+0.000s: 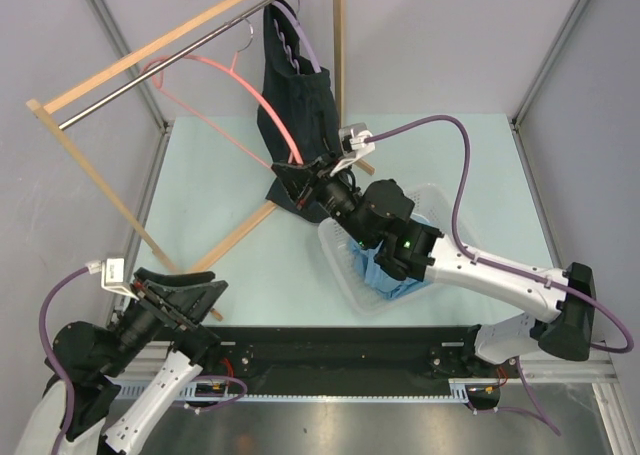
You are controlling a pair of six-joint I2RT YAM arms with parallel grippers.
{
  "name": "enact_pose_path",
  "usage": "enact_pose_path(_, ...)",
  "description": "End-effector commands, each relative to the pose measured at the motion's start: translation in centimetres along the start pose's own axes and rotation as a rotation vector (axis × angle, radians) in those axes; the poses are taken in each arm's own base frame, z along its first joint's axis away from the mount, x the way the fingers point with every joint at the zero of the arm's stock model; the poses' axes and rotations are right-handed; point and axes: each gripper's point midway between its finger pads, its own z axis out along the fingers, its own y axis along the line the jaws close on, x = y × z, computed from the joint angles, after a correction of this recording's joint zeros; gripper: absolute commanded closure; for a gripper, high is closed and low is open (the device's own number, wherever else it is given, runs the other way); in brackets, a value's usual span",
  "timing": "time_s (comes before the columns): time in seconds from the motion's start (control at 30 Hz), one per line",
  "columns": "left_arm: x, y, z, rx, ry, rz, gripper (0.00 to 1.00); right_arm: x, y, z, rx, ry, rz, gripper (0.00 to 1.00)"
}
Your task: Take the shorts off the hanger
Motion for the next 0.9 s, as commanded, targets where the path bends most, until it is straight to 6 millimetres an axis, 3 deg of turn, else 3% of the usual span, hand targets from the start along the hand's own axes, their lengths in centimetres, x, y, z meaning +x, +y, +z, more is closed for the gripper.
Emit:
enact_pose_path(0.0,-0.3,0.1,0.1,-0.017,-0.003,0.016,0.17,-4.5,2.7,1.2,-0.086,-0.118,0.077,1.0)
enact_pose_path(0.23,-0.4,0.2,0.0,-0.023,-0.008,0.017,0.17,-3.1,3.4,3.3,-0.103,-0.068,0.072,1.0)
enact_pose_path(0.47,-0.5,0.4,-0.6,-0.032,-0.018,0.028,0.17,1.5,6.0,5.7,-0.134,0.06,-0.039,1.0)
enact_pose_path(0.57,-0.6,0.5,-0.9,-0.036,-0.029,0.028,0.16,3.0,7.6,5.6,-0.157,0.102,-0.088,1.0)
enact_pose_path(0.67,-0.6,0.7,-1.1,-0.048,-0.032,0.029,0.16,5.8,9.0,5.2,-0.171,0.16,-0.168,1.0)
enact_pose_path(0.87,-1.5,0.7,-1.8,-0.061,-0.07,0.052,0.16,8.5,11.2,4.2,-0.192,0.195,-0.332,1.0)
